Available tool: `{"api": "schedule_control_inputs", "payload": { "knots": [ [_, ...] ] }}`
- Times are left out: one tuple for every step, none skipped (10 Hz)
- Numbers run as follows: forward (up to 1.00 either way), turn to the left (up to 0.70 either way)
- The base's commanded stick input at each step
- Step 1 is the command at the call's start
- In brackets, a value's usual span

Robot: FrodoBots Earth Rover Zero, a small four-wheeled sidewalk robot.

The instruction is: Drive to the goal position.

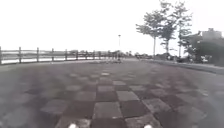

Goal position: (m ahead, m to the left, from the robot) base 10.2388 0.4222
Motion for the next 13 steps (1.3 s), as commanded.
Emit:
{"api": "schedule_control_inputs", "payload": {
  "knots": [
    [1.00,0.00],
    [1.00,0.00],
    [1.00,0.00],
    [1.00,0.00],
    [1.00,0.00],
    [1.00,0.00],
    [1.00,0.00],
    [1.00,-0.01],
    [1.00,-0.12],
    [1.00,-0.27],
    [1.00,-0.40],
    [1.00,-0.40],
    [1.00,-0.40]
  ]
}}
